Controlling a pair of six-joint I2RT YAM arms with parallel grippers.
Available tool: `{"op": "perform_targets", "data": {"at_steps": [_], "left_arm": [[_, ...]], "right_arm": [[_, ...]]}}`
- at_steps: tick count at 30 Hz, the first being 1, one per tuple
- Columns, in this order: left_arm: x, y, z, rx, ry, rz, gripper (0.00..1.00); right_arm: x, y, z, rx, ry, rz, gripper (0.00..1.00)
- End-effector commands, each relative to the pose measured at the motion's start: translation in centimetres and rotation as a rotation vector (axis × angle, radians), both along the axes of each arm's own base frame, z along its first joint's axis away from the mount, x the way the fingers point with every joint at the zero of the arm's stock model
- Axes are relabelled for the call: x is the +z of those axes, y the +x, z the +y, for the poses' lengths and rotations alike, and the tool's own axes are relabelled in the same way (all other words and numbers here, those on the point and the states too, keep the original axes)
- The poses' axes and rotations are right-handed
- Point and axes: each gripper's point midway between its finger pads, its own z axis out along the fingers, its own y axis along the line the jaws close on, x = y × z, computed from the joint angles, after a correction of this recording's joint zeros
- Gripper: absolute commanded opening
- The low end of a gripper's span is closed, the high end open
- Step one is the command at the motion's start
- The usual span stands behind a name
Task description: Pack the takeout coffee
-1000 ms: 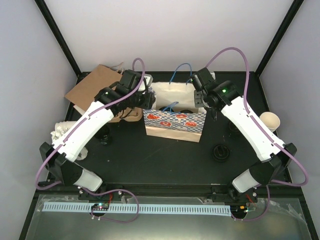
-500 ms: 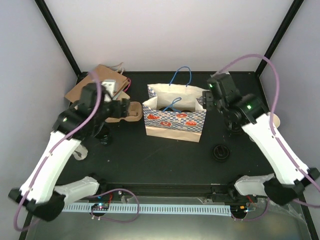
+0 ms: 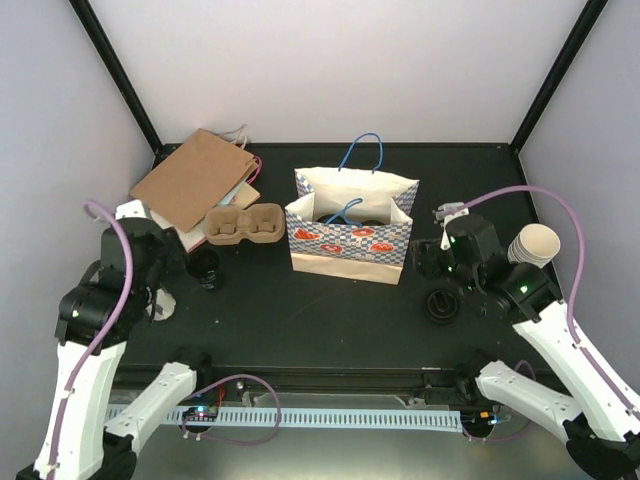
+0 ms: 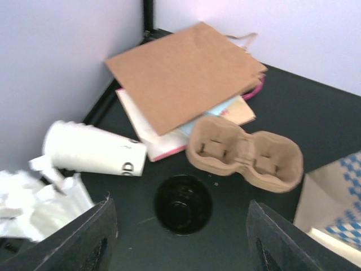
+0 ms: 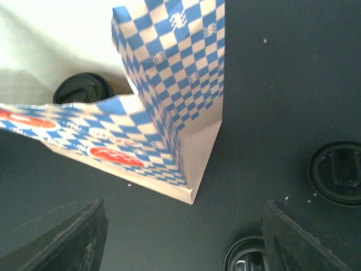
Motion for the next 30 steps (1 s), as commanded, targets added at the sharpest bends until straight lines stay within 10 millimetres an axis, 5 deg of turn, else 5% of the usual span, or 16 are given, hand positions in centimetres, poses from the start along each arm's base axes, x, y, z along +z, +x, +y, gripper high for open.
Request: {"op": "perform_targets", "data": {"at_steps": [1, 11, 22, 30], "left_arm": [[-0.4, -2.3, 3.6, 0.209, 0.035, 0.033, 0.64], [-4.4, -3.4, 6.6, 0.479, -0.013, 0.119, 0.56], [-7.8, -1.5, 8.5, 0.545, -0.082, 0.166, 0.47], [-8.4, 0.1, 10.0, 0.572, -0.073, 0.181, 0.45]], "right_arm": [[0.5, -0.5, 1.2, 0.050, 0.097, -0.036, 0.76], [1.3, -1.3, 1.2, 0.083, 0.118, -0.057, 0.76], [1.7, -1.7, 1.0, 0.082, 0.130, -0.066, 0.76], [1.7, -1.8, 0.9, 0.083, 0.135, -0.072, 0.76]]}}
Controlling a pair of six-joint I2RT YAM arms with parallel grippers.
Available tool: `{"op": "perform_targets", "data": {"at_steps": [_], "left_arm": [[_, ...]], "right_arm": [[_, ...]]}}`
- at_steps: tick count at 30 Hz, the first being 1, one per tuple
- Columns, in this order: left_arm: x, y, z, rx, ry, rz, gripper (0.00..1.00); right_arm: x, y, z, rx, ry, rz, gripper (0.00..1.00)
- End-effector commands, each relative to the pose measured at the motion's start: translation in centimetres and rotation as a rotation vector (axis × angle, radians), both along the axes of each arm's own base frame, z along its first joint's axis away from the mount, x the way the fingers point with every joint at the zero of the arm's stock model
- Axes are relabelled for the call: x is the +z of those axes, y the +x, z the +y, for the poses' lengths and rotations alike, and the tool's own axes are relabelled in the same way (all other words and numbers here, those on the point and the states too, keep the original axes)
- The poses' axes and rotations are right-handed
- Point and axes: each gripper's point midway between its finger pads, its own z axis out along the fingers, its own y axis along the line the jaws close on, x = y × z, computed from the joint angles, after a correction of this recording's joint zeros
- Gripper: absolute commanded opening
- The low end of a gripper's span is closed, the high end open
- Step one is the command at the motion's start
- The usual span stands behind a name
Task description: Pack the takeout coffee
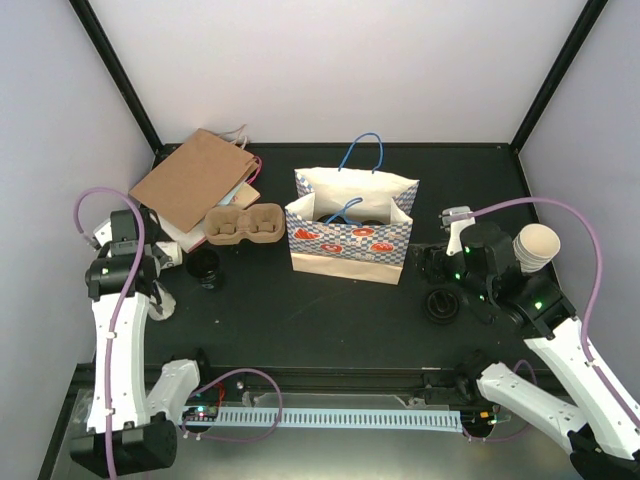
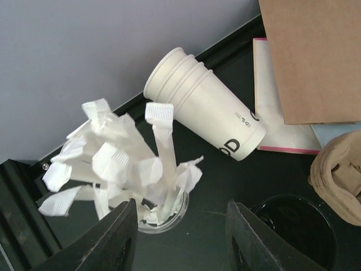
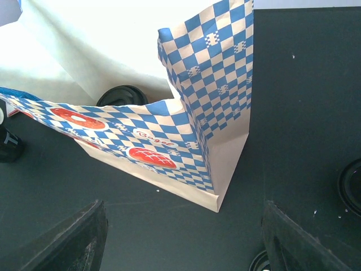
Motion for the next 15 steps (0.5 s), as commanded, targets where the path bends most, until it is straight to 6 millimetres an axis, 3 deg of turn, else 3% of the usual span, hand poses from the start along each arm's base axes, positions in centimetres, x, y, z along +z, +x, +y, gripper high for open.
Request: {"op": "perform_targets", "data": {"at_steps": [1, 15], "left_arm": [[0.5, 1.4, 0.7, -0.007, 0.012, -0.032, 0.45], [-0.7, 2.6, 2.1, 0.045, 0.020, -0.014, 0.40]], "right_arm": [[0.7, 0.1, 0.0, -0.003, 0.023, -0.024, 0.77], [0.7, 0.1, 0.3, 0.012, 0.028, -0.021, 0.77]]}}
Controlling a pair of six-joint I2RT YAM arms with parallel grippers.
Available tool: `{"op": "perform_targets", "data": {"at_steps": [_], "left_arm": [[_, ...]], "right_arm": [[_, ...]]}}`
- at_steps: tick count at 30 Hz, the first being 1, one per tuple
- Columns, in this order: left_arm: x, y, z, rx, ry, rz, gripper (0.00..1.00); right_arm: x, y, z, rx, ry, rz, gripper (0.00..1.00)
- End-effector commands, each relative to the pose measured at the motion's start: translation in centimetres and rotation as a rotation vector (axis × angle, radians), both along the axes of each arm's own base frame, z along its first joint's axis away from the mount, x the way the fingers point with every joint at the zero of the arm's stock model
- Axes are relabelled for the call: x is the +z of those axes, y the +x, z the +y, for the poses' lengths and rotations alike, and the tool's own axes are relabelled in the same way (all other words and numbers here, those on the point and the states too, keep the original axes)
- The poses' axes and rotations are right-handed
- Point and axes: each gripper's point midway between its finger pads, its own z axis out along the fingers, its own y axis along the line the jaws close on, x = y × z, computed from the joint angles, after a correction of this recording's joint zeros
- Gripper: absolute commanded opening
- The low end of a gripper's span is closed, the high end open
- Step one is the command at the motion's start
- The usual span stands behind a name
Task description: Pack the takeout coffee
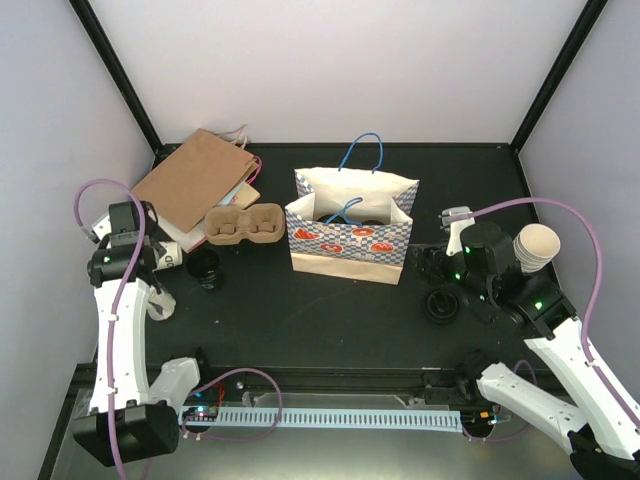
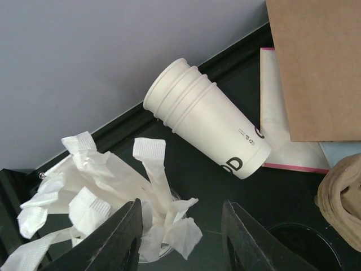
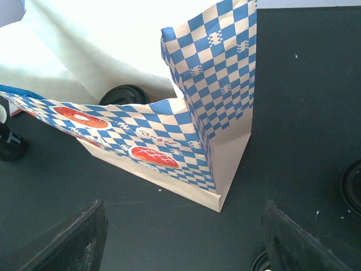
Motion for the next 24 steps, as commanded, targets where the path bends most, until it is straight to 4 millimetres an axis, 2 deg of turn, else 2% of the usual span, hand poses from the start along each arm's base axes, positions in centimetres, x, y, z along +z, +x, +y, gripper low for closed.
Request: {"op": "perform_targets", "data": {"at_steps": [1, 5, 12, 17, 24], "left_arm": [[0.0, 0.9, 0.5, 0.010, 0.006, -0.023, 0.40], [-0.4, 0.8, 0.7, 0.039, 0.004, -0.005, 0.32], [0.0, 0.2, 0.8, 0.070, -0.002, 0.002, 0.02], [1.4, 0.1, 0.0, 0.040, -0.041, -0.009, 0.02], [5.2, -0.2, -0.9, -0.003, -0.053, -0.084, 0.02]], "right_arm": [[0.7, 0.2, 0.2, 0.005, 0.022, -0.021, 0.76], [0.5, 0.2, 0.3, 0.005, 0.018, -0.015, 0.76], [0.4, 0.3, 0.2, 0.002, 0.011, -0.012, 0.77], [0.5, 0.4, 0.3, 0.003, 0.010, -0.012, 0.77], [0.3, 0.5, 0.5, 0.007, 0.011, -0.006, 0.77]]}}
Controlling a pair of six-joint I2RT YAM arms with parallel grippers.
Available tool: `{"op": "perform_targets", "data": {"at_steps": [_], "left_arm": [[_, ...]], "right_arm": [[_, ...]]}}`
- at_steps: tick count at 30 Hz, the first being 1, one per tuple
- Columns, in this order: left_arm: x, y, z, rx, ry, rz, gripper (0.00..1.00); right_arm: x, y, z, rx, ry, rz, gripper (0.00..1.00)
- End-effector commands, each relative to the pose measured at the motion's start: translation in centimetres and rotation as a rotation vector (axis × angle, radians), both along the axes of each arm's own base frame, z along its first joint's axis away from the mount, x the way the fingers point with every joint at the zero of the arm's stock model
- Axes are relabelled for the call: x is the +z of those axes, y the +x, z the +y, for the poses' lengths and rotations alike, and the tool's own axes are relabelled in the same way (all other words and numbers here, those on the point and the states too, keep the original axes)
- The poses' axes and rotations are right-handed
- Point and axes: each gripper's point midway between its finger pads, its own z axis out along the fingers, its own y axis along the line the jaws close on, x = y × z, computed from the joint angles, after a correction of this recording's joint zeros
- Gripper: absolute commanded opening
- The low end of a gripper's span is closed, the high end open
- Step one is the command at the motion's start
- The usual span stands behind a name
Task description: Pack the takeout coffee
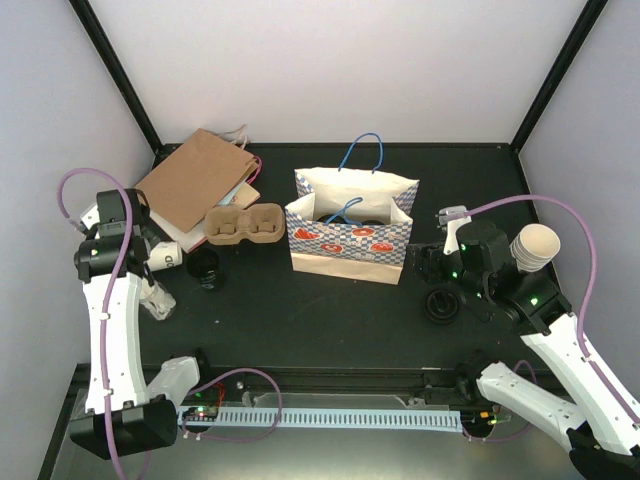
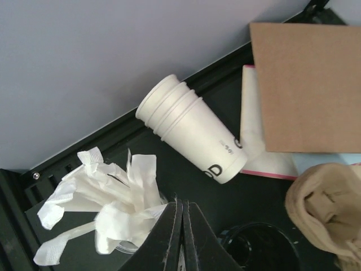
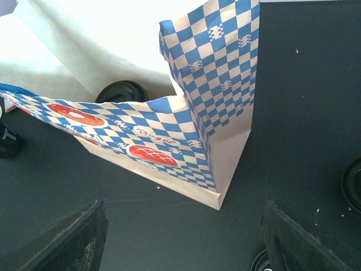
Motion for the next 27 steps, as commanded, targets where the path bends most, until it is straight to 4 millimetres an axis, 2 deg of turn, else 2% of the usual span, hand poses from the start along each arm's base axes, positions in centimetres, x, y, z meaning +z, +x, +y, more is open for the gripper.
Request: {"op": "perform_targets", "data": {"at_steps": [1, 7, 11, 19, 27], "left_arm": [[3.0, -0.6, -0.9, -0.036, -0.024, -0.067, 0.02], [6.1, -0.4, -1.9, -0.092, -0.039, -0.145, 0.02], [7.2, -0.4, -2.3, -0.124, -0.033, -0.172, 0.02], [5.7, -0.4, -2.5, -0.156, -0.027, -0.143, 0.01], [4.3, -1.6, -1.6, -0.123, 0.033, -0.115, 0.03]], "right_arm": [[0.7, 0.2, 0.3, 0.007, 0.021, -0.020, 0.77], [0.7, 0.3, 0.4, 0.011, 0.018, -0.015, 0.77], [0.6, 0.3, 0.5, 0.012, 0.020, -0.013, 0.77], [0.6, 0.2, 0.5, 0.011, 0.032, -0.010, 0.77], [-0.7, 0.3, 1.2, 0.024, 0.052, 0.008, 0.77]]}}
